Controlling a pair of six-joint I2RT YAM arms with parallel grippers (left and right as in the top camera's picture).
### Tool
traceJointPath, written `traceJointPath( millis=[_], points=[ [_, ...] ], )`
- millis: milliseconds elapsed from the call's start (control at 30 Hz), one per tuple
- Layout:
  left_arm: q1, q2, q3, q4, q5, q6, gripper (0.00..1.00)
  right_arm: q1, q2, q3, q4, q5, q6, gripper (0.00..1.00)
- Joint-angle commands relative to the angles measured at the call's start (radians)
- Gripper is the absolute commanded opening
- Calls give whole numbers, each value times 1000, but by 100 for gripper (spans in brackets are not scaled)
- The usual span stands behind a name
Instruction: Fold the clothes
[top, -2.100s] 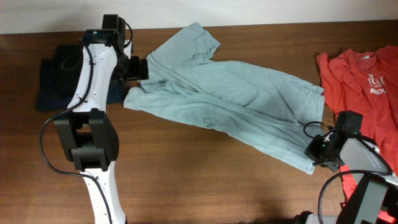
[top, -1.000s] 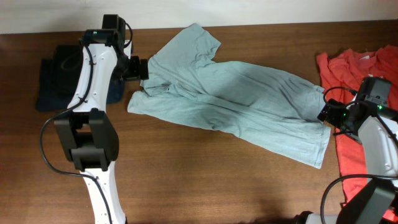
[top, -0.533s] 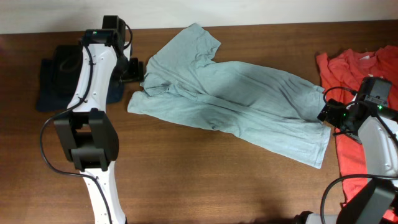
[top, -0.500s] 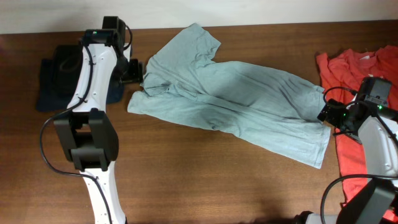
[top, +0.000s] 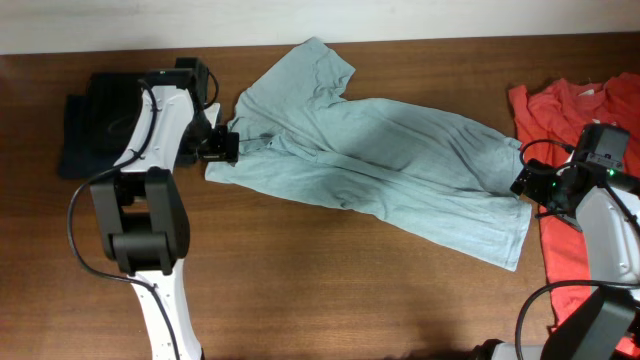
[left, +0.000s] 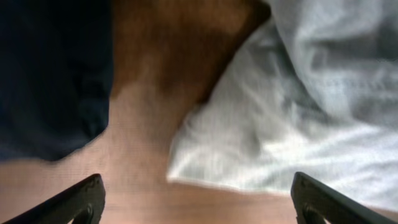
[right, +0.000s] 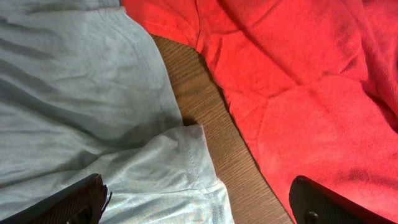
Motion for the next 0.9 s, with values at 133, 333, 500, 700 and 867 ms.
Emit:
traceJointPath(
  millis=[133, 333, 500, 700, 867],
  points=[
    [8, -26, -120, 111, 49, 56, 89, -5, 5, 11, -1, -6, 6, 99],
    [8, -26, -177, 156, 62, 56, 46, -5, 5, 11, -1, -6, 6, 99],
    [8, -26, -177, 113, 56, 55, 4, -5, 5, 11, -1, -6, 6, 99],
    [8, -26, -177, -86, -113, -107, 1, -5, 5, 11, -1, -6, 6, 99],
    [8, -26, -177, -177, -164, -137, 2, -5, 5, 11, -1, -6, 6, 99]
  ],
)
